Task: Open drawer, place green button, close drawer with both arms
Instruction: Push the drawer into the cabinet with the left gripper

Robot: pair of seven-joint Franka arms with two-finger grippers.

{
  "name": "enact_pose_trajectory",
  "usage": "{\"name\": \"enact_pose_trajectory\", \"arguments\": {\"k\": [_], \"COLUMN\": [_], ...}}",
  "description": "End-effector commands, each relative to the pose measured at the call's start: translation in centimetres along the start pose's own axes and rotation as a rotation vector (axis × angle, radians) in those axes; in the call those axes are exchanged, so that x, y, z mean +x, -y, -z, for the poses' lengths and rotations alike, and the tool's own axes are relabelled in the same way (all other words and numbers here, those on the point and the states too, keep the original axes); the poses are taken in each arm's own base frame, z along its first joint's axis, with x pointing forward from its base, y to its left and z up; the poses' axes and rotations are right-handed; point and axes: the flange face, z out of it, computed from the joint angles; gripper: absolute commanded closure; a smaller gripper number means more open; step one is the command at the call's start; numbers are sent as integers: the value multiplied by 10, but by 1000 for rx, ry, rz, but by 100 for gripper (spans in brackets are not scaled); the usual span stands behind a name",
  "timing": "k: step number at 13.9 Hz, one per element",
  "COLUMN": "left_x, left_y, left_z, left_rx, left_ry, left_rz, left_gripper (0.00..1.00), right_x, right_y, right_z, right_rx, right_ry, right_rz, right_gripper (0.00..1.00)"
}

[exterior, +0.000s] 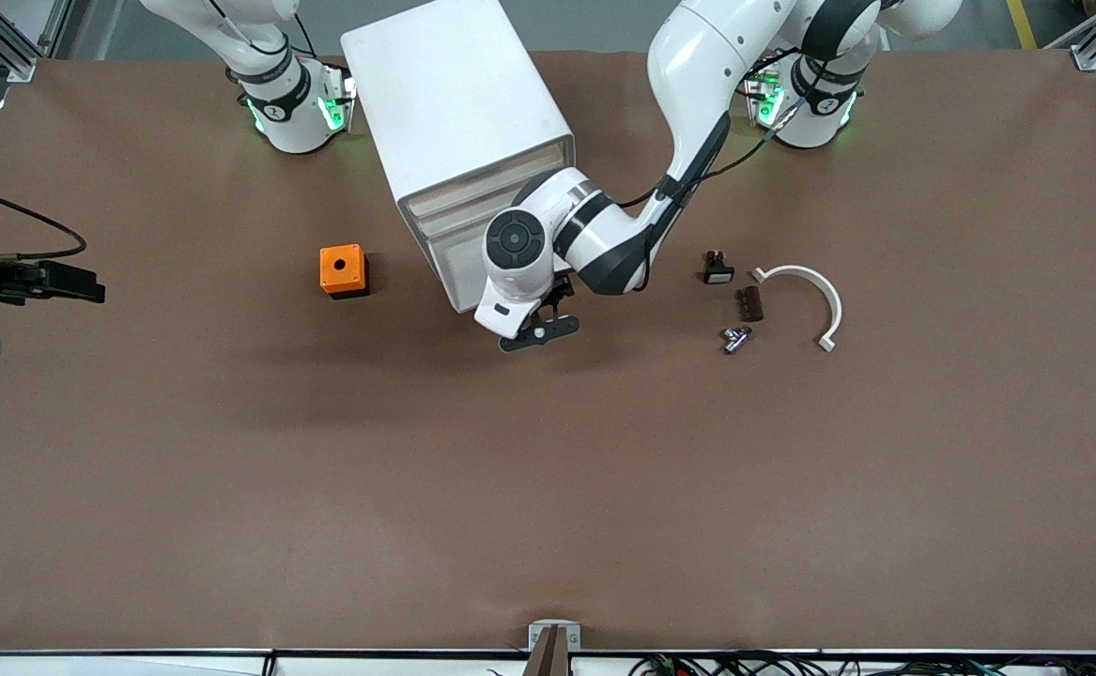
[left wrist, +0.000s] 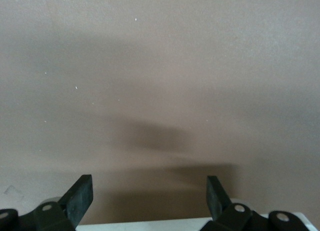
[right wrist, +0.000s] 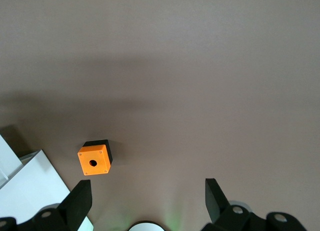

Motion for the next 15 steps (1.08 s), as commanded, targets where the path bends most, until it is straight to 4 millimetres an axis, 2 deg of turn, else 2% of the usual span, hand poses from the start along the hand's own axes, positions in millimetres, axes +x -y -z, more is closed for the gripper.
{"name": "enact_pose_trajectory", "arguments": {"k": [1, 3, 5, 10, 11, 15], "left_x": [-13, -19, -39, -66, -77, -91], "left_y": [-6, -9, -17, -25, -29, -33], "left_z": [1, -2, -2, -10, -10, -16], "left_rx": [-10, -5, -21, -35, -42, -58], "left_ry": [2, 3, 32, 94, 117, 174], "left_rz": [-14, -24, -35, -41, -47, -35], "left_gripper": [0, 0, 0, 0, 0, 0], "right_x": [0, 0, 0, 1, 1, -3], "right_y": [-6, -6, -2, 2, 0, -3], "right_z": [5, 5, 5, 8, 11, 30], "right_rx": [-6, -9, -15, -17, -17, -19], "right_ry": [-9, -8, -10, -25, -30, -71], "right_rz": [-6, -7, -8, -4, -10, -13], "right_gripper": [0, 0, 0, 0, 0, 0]}}
